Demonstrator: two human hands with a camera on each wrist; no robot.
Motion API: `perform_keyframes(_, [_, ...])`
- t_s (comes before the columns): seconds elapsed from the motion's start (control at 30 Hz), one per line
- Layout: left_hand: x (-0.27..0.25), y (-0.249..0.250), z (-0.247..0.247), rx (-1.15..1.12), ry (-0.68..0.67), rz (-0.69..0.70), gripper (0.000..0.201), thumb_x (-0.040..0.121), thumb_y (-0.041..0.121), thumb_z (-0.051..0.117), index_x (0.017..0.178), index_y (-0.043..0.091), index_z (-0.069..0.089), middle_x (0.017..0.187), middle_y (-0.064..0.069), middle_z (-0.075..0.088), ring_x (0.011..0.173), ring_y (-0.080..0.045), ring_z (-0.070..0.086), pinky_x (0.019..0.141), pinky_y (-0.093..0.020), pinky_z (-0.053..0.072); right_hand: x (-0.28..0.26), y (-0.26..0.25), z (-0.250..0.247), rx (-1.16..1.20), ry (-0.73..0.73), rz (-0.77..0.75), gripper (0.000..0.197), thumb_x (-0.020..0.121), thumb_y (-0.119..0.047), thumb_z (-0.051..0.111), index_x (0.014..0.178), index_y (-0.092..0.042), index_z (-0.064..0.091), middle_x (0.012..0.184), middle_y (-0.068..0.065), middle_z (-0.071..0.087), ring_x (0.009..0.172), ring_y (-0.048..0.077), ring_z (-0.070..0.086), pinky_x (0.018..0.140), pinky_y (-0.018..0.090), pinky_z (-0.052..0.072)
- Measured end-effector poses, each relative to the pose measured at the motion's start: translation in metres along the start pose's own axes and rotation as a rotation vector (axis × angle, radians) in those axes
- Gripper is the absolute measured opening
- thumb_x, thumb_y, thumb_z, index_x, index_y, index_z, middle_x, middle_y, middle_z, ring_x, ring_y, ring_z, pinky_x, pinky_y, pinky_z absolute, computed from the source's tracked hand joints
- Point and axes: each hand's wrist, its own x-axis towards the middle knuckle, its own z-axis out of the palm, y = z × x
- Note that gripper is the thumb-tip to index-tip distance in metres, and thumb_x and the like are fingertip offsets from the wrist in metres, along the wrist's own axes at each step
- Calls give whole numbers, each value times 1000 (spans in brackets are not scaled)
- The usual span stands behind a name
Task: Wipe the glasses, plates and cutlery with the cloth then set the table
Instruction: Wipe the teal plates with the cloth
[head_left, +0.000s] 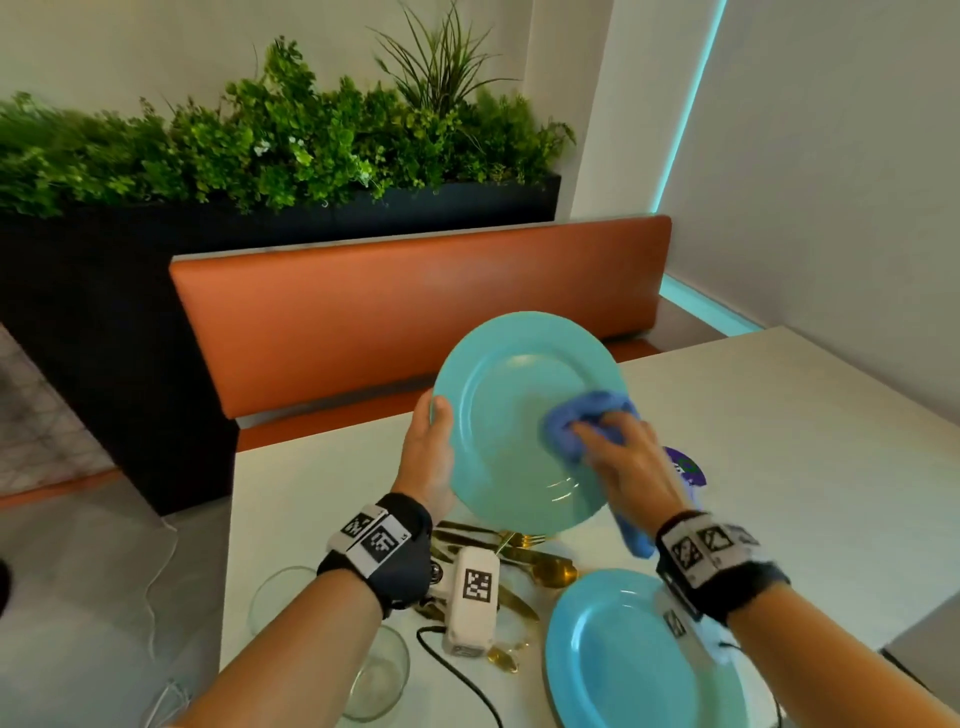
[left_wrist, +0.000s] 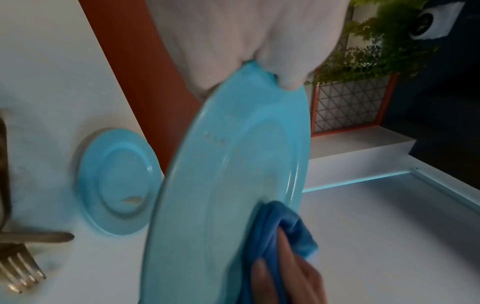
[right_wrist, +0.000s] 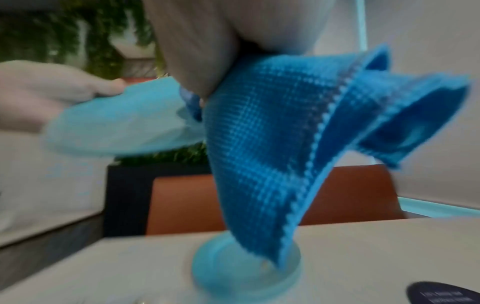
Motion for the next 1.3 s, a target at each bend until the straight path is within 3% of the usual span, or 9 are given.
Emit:
perform_keyframes(0.13, [-8,-1,22,13,-103,30,25,103,29,28,120,24,46,110,-5,63,96,-20,63,86,-40,52,45,-14,-1,86,162,211,37,85,-21,47,119,-15,59,98,27,59,79,45,59,71,46,51])
perform_keyframes(0.4, [3,4,10,18,18,63,34,103,30,30,133,20,44,132,-9,55,120,-29,55,103,-53,42,-25,-49,30,151,-122,-142,41,83,-11,52,119,-30,54,109,1,52,83,27,60,70,30,53])
perform_keyframes(0.53, [-2,5,-6,77,-51,62,30,103,33,29,126,31,47,124,-4,59,114,-25,58,99,-50,46,-2,3,2,42,-76,155,10,86,-16,62,95,-17,64,88,0,61,74,8,57,69,30,46])
perform_keyframes(0.67, [-8,-2,7,71,-146,93,23,103,30,29,106,39,50,109,4,62,98,-15,62,83,-35,53,47,8,-11,53,155,277,35,86,-19,54,115,-4,63,96,19,51,84,30,56,75,37,46])
perform_keyframes(0.77, [-8,-7,20,45,-170,93,25,103,25,27,107,30,52,107,5,65,96,-12,64,84,-28,54,56,-46,6,198,106,207,48,84,-22,42,124,-1,58,108,35,53,92,48,58,79,48,50])
perform_keyframes(0.93, [3,1,15,-79,-78,77,21,103,26,27,115,23,44,102,-1,60,87,-14,63,76,-31,53,4,-89,31,339,-105,-36,43,84,-13,44,125,-25,48,108,13,50,86,35,56,72,35,52])
perform_keyframes(1.07, [3,3,1,-89,-88,78,30,103,27,28,128,26,43,111,5,61,98,-14,61,84,-36,51,-32,-35,35,140,-242,-200,45,75,-12,49,113,-35,55,107,0,50,93,20,52,79,24,50])
perform_keyframes(1.17, [2,2,-8,-42,-128,27,30,103,32,28,128,32,42,112,6,61,101,-16,60,86,-39,50,-13,10,9,22,-167,89,26,74,-39,58,96,-28,65,92,1,58,86,20,55,75,29,50])
perform_keyframes(1.3, [-10,-6,2,70,-193,8,28,102,33,28,127,37,40,117,4,61,105,-18,62,88,-40,52,42,11,-10,103,-52,369,44,95,-18,42,139,-16,41,112,3,33,96,15,34,82,21,29])
